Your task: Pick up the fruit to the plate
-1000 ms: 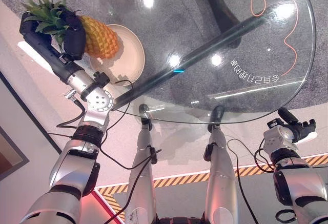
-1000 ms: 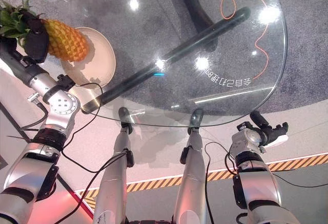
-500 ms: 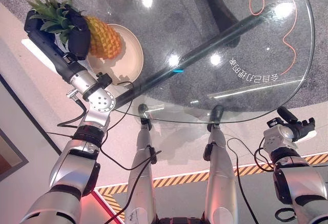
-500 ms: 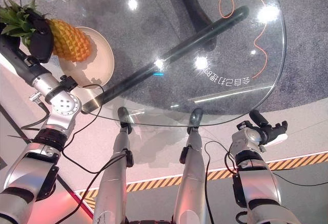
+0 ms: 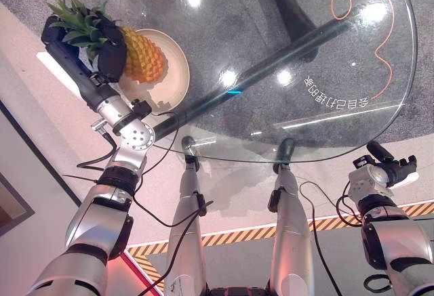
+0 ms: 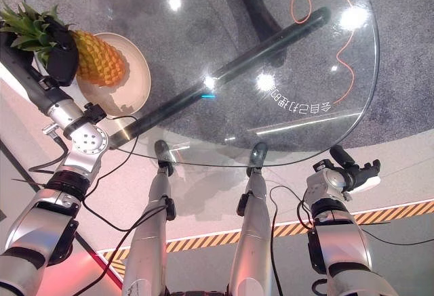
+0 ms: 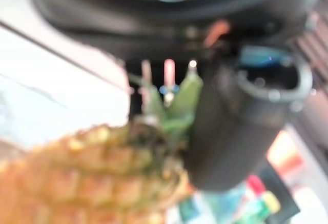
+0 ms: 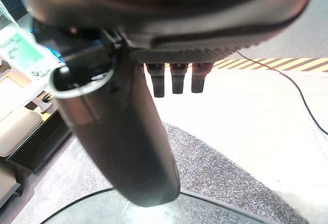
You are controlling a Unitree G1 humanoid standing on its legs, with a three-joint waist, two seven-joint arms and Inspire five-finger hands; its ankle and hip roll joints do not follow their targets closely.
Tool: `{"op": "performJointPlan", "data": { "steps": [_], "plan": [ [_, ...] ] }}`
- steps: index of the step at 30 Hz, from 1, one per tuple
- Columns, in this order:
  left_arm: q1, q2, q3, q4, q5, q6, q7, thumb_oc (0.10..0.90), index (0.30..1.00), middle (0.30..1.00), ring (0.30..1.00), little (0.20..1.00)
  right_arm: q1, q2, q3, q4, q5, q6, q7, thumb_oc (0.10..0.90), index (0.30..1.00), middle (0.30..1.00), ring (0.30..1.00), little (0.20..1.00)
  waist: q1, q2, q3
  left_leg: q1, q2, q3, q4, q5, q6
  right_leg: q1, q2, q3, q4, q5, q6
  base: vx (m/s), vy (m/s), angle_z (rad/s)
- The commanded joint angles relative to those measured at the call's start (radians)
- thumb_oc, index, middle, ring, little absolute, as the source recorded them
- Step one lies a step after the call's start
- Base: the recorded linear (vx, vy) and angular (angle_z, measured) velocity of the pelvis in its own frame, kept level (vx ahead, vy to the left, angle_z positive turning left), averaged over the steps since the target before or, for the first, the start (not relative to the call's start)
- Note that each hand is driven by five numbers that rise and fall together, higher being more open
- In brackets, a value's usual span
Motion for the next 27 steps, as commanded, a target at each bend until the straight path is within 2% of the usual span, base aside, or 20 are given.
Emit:
{"op": "performJointPlan", "data": {
  "steps": [1,20,21,22,23,27],
  "plan": [
    [-0.124,0.060,0.031,0.007,0.071,-0.080,0.040,0.100,0.300,0.300,0.300,0.200,-0.021,-0.055,0.018,0.013,0.012,-0.054,-0.035,0.800,0.900,0.900,0.900,0.900,0.039,-0.051,-0.020,-0.023,-0.008,-0.053,0.105,-0.102,-0.025,-0.019,0.052,-0.026,0.042,0.028,-0.015,0.00,0.000,0.00],
    [-0.101,0.051,0.026,-0.007,0.097,-0.110,0.046,0.100,0.300,0.300,0.300,0.200,-0.027,-0.053,0.019,0.022,0.018,-0.071,-0.039,0.800,0.900,0.900,0.900,0.900,0.050,-0.052,-0.020,-0.035,-0.016,-0.071,0.127,-0.114,-0.021,-0.027,0.054,-0.028,0.060,0.019,-0.019,0.00,0.000,0.00],
    [-0.099,0.050,0.026,-0.008,0.096,-0.112,0.045,0.158,0.349,0.349,0.349,0.258,-0.027,-0.054,0.021,0.022,0.019,-0.072,-0.040,0.800,0.900,0.900,0.900,0.900,0.051,-0.051,-0.020,-0.035,-0.016,-0.072,0.128,-0.115,-0.021,-0.029,0.055,-0.028,0.061,0.018,-0.019,0.00,0.000,0.00],
    [-0.098,0.050,0.025,-0.009,0.097,-0.116,0.041,0.259,0.436,0.436,0.436,0.359,-0.028,-0.054,0.021,0.022,0.020,-0.073,-0.039,0.800,0.900,0.900,0.900,0.900,0.051,-0.051,-0.020,-0.037,-0.017,-0.073,0.130,-0.115,-0.020,-0.030,0.055,-0.028,0.063,0.017,-0.019,0.00,0.000,0.00],
    [-0.097,0.049,0.024,-0.010,0.101,-0.116,0.038,0.303,0.474,0.474,0.474,0.403,-0.029,-0.053,0.021,0.022,0.019,-0.074,-0.040,0.800,0.900,0.900,0.900,0.900,0.052,-0.052,-0.020,-0.037,-0.017,-0.074,0.130,-0.116,-0.020,-0.029,0.055,-0.030,0.063,0.017,-0.020,0.00,0.000,0.00],
    [-0.084,0.047,0.019,-0.025,0.101,-0.120,0.027,0.385,0.545,0.545,0.545,0.485,-0.029,-0.052,0.017,0.020,0.019,-0.076,-0.044,0.800,0.900,0.900,0.900,0.900,0.058,-0.051,-0.020,-0.040,-0.019,-0.077,0.130,-0.117,-0.019,-0.030,0.055,-0.034,0.064,0.016,-0.019,0.00,0.000,0.00]
  ]
}}
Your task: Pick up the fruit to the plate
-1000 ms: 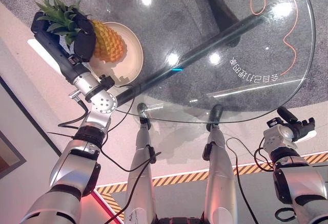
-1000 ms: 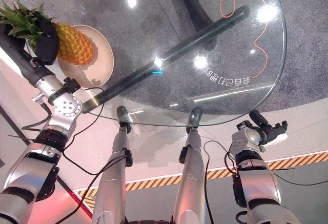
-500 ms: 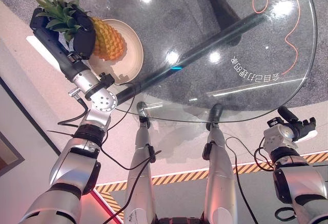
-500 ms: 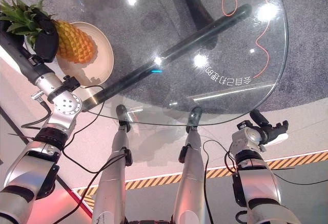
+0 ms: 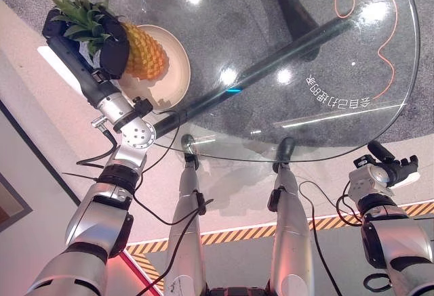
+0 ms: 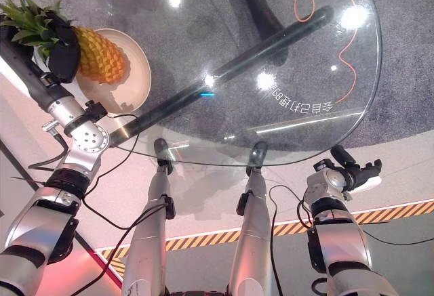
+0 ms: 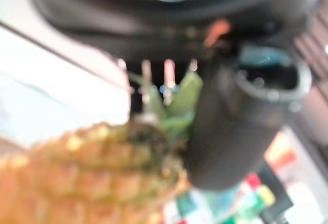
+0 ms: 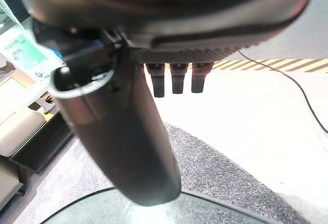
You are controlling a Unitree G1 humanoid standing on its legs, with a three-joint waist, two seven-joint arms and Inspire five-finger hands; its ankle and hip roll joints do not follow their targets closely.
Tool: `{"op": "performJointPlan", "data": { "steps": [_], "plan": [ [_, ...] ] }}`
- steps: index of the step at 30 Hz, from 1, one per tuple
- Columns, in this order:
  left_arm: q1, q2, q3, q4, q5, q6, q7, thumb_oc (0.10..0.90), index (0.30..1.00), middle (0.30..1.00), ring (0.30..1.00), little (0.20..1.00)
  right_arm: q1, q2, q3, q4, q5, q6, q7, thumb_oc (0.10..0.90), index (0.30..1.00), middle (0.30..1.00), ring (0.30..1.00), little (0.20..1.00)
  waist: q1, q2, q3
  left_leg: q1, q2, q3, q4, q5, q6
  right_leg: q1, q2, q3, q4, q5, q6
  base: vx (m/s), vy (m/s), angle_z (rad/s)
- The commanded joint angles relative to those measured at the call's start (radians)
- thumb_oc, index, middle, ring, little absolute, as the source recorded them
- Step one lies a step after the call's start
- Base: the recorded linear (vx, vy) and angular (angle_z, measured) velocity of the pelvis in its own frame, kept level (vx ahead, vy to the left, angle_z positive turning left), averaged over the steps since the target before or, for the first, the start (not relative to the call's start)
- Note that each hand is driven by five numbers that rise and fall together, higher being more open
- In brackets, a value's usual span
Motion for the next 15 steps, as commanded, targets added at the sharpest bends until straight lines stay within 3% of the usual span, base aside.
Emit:
{"op": "performJointPlan", "data": {
  "steps": [1,15],
  "plan": [
    [-0.069,0.046,0.031,-0.030,0.061,-0.101,0.029,0.396,0.554,0.554,0.554,0.496,-0.022,-0.051,0.014,0.010,0.014,-0.065,-0.045,0.800,0.900,0.900,0.900,0.900,0.053,-0.050,-0.021,-0.027,-0.019,-0.069,0.123,-0.119,-0.017,-0.024,0.053,-0.033,0.061,0.014,-0.017,0.00,0.000,0.00],
    [-0.020,0.030,0.023,-0.057,0.086,-0.114,0.004,0.438,0.589,0.589,0.589,0.538,-0.007,-0.057,0.002,0.017,0.019,-0.070,-0.033,0.800,0.900,0.900,0.900,0.900,0.064,-0.045,-0.021,-0.026,-0.016,-0.068,0.128,-0.123,-0.017,-0.019,0.046,-0.048,0.073,0.006,-0.015,0.00,0.000,0.00]
  ]
}}
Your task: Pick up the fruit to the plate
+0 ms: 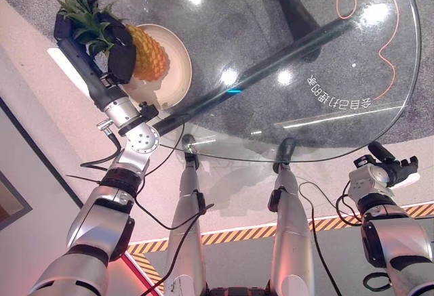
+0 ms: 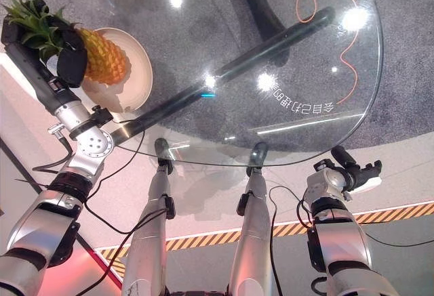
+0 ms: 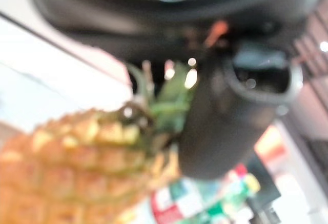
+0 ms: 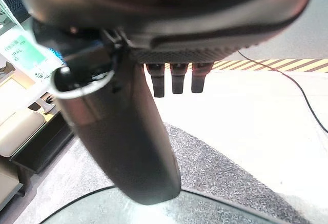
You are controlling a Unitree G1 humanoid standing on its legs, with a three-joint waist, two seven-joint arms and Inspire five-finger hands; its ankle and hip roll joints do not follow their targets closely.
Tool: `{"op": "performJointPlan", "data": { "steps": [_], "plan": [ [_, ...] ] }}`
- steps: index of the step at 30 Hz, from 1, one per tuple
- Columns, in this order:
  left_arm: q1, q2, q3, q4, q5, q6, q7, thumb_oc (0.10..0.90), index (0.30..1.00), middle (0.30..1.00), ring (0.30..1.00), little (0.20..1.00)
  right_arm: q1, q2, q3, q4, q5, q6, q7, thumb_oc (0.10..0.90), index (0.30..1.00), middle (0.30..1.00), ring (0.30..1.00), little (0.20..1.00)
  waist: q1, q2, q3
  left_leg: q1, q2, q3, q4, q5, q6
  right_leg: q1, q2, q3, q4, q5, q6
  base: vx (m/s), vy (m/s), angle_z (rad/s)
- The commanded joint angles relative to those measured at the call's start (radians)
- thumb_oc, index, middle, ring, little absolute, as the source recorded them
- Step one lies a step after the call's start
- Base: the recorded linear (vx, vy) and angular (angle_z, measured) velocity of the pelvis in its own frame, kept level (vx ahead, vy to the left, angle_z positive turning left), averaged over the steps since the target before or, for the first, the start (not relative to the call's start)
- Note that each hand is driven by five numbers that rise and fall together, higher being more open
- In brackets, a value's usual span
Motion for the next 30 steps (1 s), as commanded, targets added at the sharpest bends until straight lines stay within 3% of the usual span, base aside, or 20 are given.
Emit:
{"op": "performJointPlan", "data": {
  "steps": [1,12,15,19,24,26,30],
  "plan": [
    [-0.045,0.039,0.038,-0.038,0.059,-0.088,0.012,0.438,0.589,0.589,0.589,0.538,-0.002,-0.060,0.003,0.002,0.016,-0.064,-0.032,0.800,0.900,0.900,0.900,0.900,0.053,-0.045,-0.021,-0.026,-0.017,-0.060,0.127,-0.123,-0.017,-0.019,0.045,-0.048,0.071,0.007,-0.016,0.00,0.000,0.00],
    [-0.017,0.036,0.038,-0.059,0.073,-0.090,0.014,0.446,0.596,0.596,0.596,0.546,0.005,-0.066,-0.003,0.002,0.014,-0.065,-0.027,0.800,0.900,0.900,0.900,0.900,0.060,-0.036,-0.021,-0.032,-0.019,-0.066,0.134,-0.127,-0.016,-0.025,0.043,-0.052,0.081,0.000,-0.016,0.00,0.000,0.00],
    [-0.008,0.034,0.036,-0.065,0.081,-0.093,0.016,0.536,0.674,0.674,0.674,0.636,0.003,-0.069,-0.005,0.004,0.015,-0.066,-0.027,0.800,0.900,0.900,0.900,0.900,0.062,-0.033,-0.021,-0.035,-0.022,-0.067,0.133,-0.124,-0.015,-0.028,0.042,-0.055,0.081,0.003,-0.016,0.00,0.000,0.00],
    [0.007,0.028,0.033,-0.070,0.086,-0.093,0.012,0.482,0.627,0.627,0.627,0.582,0.011,-0.070,-0.005,0.005,0.016,-0.067,-0.023,0.800,0.900,0.900,0.900,0.900,0.066,-0.031,-0.021,-0.025,-0.022,-0.070,0.135,-0.134,-0.016,-0.020,0.042,-0.056,0.087,-0.006,-0.014,0.00,0.000,0.00],
    [0.013,0.026,0.032,-0.074,0.087,-0.098,0.008,0.487,0.632,0.632,0.632,0.587,0.003,-0.072,-0.006,0.004,0.017,-0.065,-0.026,0.800,0.900,0.900,0.900,0.900,0.067,-0.032,-0.021,-0.037,-0.023,-0.074,0.135,-0.125,-0.015,-0.031,0.040,-0.057,0.085,0.004,-0.015,0.00,0.000,0.00],
    [0.014,0.026,0.030,-0.075,0.084,-0.099,0.002,0.536,0.674,0.674,0.674,0.636,0.004,-0.071,-0.007,0.005,0.018,-0.066,-0.025,0.800,0.900,0.900,0.900,0.900,0.068,-0.032,-0.021,-0.037,-0.023,-0.074,0.135,-0.125,-0.014,-0.030,0.040,-0.057,0.083,0.005,-0.014,0.00,0.000,0.00],
    [0.028,0.019,0.023,-0.078,0.088,-0.099,-0.004,0.800,0.900,0.900,0.900,0.900,0.011,-0.073,-0.007,0.005,0.019,-0.062,-0.023,0.800,0.900,0.900,0.900,0.900,0.069,-0.032,-0.021,-0.024,-0.022,-0.075,0.134,-0.133,-0.015,-0.021,0.041,-0.056,0.085,-0.002,-0.013,0.00,0.000,0.00]
  ]
}}
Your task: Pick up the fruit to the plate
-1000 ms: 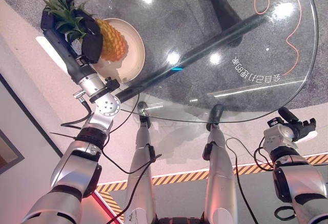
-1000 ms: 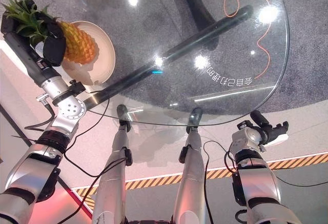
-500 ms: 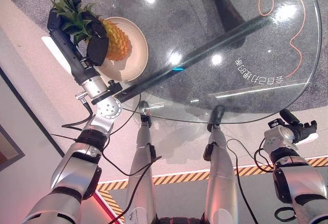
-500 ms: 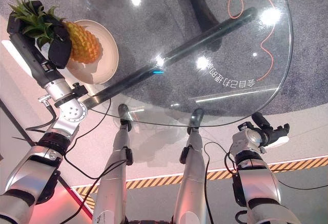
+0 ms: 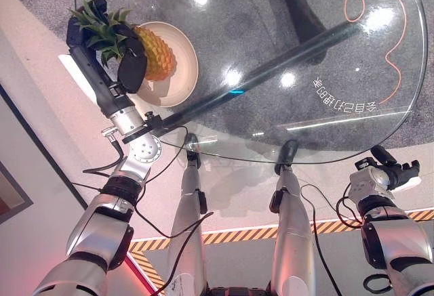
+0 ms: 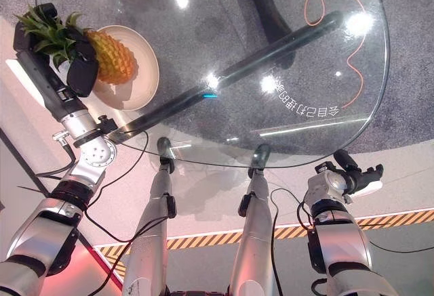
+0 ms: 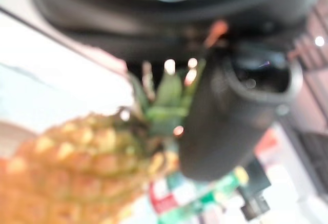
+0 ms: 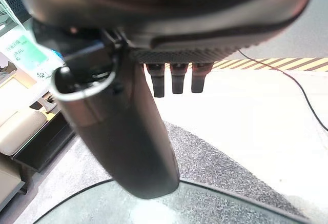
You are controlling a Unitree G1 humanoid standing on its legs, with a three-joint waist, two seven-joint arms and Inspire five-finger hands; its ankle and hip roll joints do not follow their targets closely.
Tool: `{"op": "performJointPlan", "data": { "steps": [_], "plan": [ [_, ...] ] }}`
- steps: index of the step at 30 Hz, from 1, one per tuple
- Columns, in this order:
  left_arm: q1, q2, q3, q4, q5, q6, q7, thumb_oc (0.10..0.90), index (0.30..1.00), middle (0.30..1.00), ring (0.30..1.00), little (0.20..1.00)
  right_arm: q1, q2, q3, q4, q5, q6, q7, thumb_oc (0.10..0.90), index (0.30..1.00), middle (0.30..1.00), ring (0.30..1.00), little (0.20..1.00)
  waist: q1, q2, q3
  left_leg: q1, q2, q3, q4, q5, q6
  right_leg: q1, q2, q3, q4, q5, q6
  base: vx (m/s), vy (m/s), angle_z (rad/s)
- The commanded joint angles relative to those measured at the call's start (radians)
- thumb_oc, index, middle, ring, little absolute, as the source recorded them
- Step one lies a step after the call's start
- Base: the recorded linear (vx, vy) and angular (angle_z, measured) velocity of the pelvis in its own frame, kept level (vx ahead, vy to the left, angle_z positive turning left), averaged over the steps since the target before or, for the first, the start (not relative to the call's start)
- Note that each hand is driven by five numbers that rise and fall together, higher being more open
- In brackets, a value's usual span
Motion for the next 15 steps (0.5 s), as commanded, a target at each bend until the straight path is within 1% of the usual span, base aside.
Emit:
{"op": "performJointPlan", "data": {
  "steps": [1,3,4,5,11,12,13,15],
  "plan": [
    [-0.037,0.022,0.034,-0.038,0.048,-0.059,0.015,0.800,0.900,0.900,0.900,0.900,-0.003,-0.072,-0.004,-0.002,0.002,-0.053,-0.026,0.800,0.900,0.900,0.900,0.900,0.046,-0.033,-0.021,-0.029,-0.024,-0.070,0.126,-0.125,-0.012,-0.025,0.041,-0.054,0.067,0.014,-0.017,0.00,0.000,0.00],
    [-0.034,0.021,0.031,-0.042,0.042,-0.057,0.010,0.800,0.900,0.900,0.900,0.900,-0.002,-0.072,-0.006,-0.003,0.000,-0.053,-0.030,0.800,0.900,0.900,0.900,0.900,0.048,-0.031,-0.021,-0.028,-0.025,-0.071,0.126,-0.125,-0.012,-0.023,0.040,-0.055,0.068,0.014,-0.016,0.00,0.000,0.00],
    [-0.026,0.019,0.030,-0.044,0.040,-0.058,0.007,0.800,0.900,0.900,0.900,0.900,0.002,-0.071,-0.005,-0.002,-0.001,-0.054,-0.031,0.800,0.900,0.900,0.900,0.900,0.050,-0.031,-0.021,-0.017,-0.024,-0.071,0.127,-0.135,-0.013,-0.014,0.040,-0.056,0.071,0.005,-0.014,0.00,0.000,0.00],
    [-0.027,0.019,0.031,-0.044,0.039,-0.061,0.002,0.800,0.900,0.900,0.900,0.900,-0.001,-0.071,-0.009,-0.001,-0.002,-0.055,-0.029,0.800,0.900,0.900,0.900,0.900,0.050,-0.031,-0.021,-0.028,-0.026,-0.073,0.127,-0.126,-0.012,-0.022,0.039,-0.057,0.067,0.014,-0.015,0.00,0.000,0.00],
    [-0.013,0.018,0.027,-0.054,0.029,-0.066,-0.020,0.800,0.900,0.900,0.900,0.900,0.004,-0.073,-0.012,0.001,0.005,-0.059,-0.021,0.800,0.900,0.900,0.900,0.900,0.051,-0.032,-0.021,-0.030,-0.027,-0.077,0.127,-0.125,-0.011,-0.024,0.040,-0.056,0.067,0.017,-0.015,0.00,0.000,0.00],
    [-0.006,0.016,0.027,-0.056,0.029,-0.066,-0.022,0.800,0.900,0.900,0.900,0.900,0.010,-0.071,-0.010,0.000,0.004,-0.059,-0.022,0.800,0.900,0.900,0.900,0.900,0.052,-0.032,-0.021,-0.019,-0.025,-0.075,0.127,-0.134,-0.012,-0.015,0.041,-0.055,0.071,0.008,-0.014,0.00,0.000,0.00],
    [-0.008,0.015,0.025,-0.059,0.033,-0.064,-0.024,0.800,0.900,0.900,0.900,0.900,0.006,-0.071,-0.012,-0.003,0.002,-0.057,-0.025,0.800,0.900,0.900,0.900,0.900,0.051,-0.032,-0.021,-0.028,-0.026,-0.075,0.127,-0.126,-0.010,-0.023,0.039,-0.057,0.068,0.017,-0.015,0.00,0.000,0.00],
    [-0.005,0.013,0.022,-0.060,0.034,-0.065,-0.025,0.800,0.900,0.900,0.900,0.900,0.004,-0.073,-0.013,-0.001,0.002,-0.055,-0.025,0.800,0.900,0.900,0.900,0.900,0.052,-0.032,-0.021,-0.026,-0.025,-0.074,0.126,-0.125,-0.010,-0.020,0.038,-0.058,0.069,0.016,-0.015,0.00,0.000,0.00]
  ]
}}
